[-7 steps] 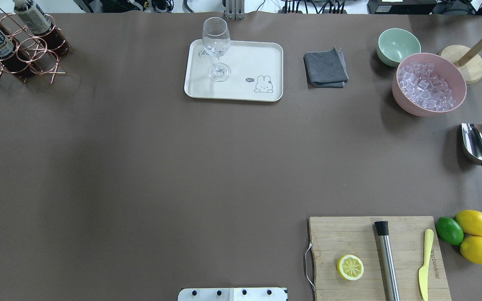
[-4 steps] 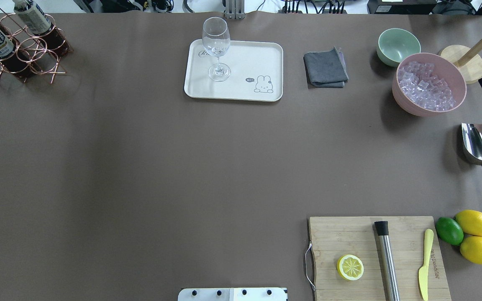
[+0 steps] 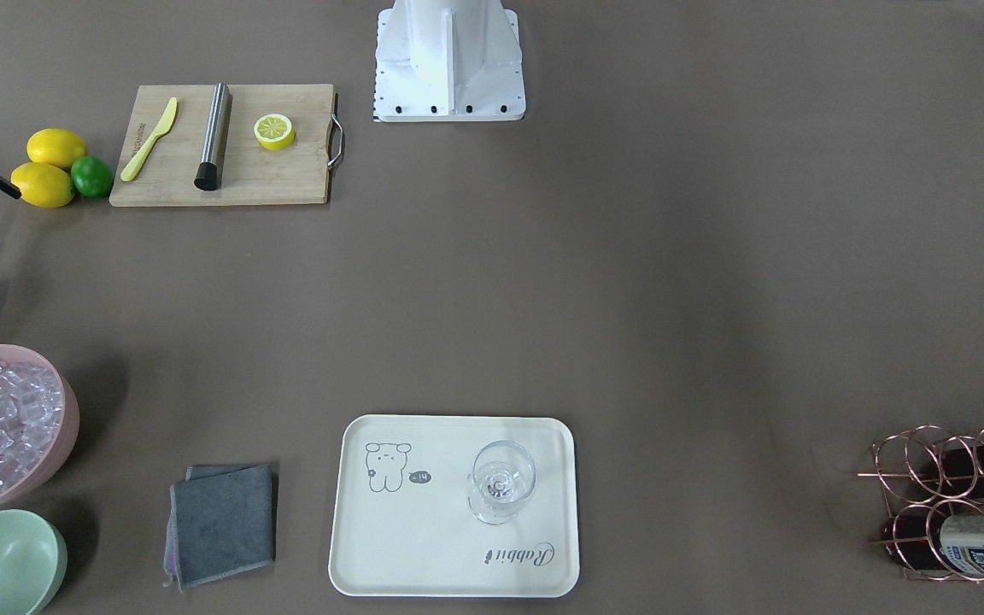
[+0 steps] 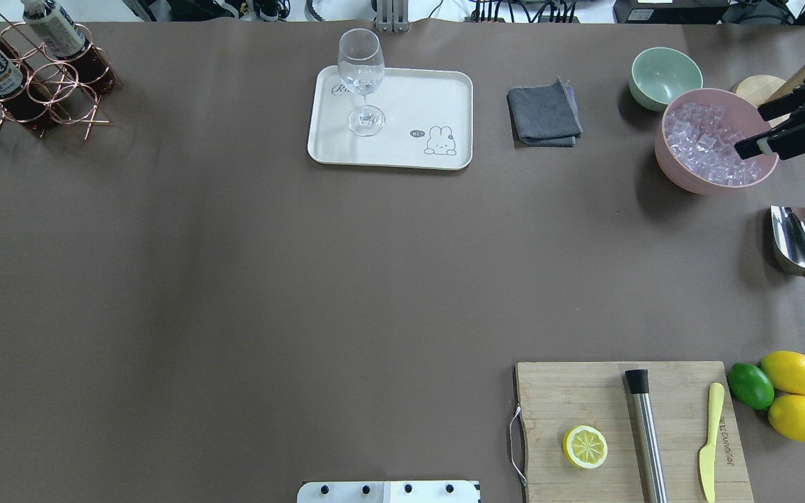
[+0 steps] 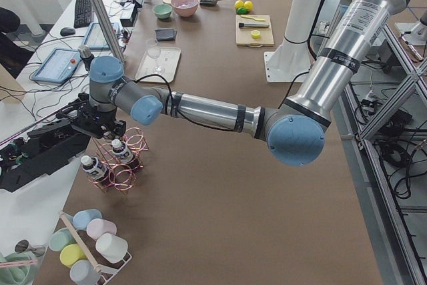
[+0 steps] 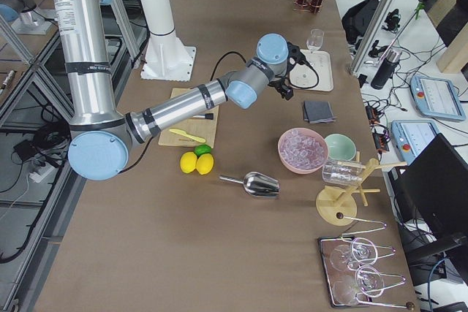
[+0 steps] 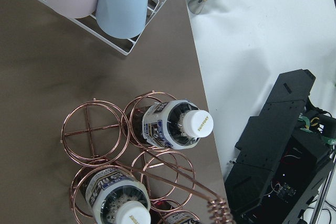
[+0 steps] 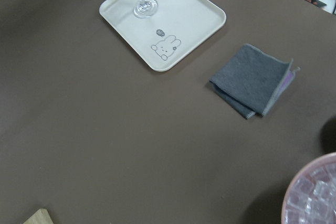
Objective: Take tea from basket to plate
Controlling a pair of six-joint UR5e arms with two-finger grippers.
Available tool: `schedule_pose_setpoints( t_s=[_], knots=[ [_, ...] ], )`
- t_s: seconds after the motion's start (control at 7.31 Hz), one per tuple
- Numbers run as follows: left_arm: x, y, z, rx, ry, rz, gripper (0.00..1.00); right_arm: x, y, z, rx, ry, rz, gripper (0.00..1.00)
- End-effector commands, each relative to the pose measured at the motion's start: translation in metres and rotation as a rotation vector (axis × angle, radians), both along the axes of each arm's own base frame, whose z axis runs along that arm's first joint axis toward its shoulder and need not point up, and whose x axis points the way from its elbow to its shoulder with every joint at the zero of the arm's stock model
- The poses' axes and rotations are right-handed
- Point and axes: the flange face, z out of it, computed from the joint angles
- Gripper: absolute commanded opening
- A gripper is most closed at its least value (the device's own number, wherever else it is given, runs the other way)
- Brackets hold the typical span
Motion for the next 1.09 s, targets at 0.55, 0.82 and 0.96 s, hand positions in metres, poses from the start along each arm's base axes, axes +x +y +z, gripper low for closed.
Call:
schedule_pose_setpoints(
  t_s=[0.55, 0.82, 0.96],
  knots=[
    [0.0, -0.02, -0.005, 0.012, -0.014, -0.026, 0.97, -0.027, 0.005, 0.023, 0.578, -0.192, -0.013, 1.0],
    [0.012, -0.025, -0.003, 0.004, -0.023, -0.025, 0.97, -0.059, 0.029, 0.036, 0.739, -0.288, -0.057, 1.0],
    [0.021, -0.026, -0.001, 0.009, -0.014, -0.037, 0.96, -0.078, 0.043, 0.031, 0.72, -0.382, -0.018, 1.0]
  ],
)
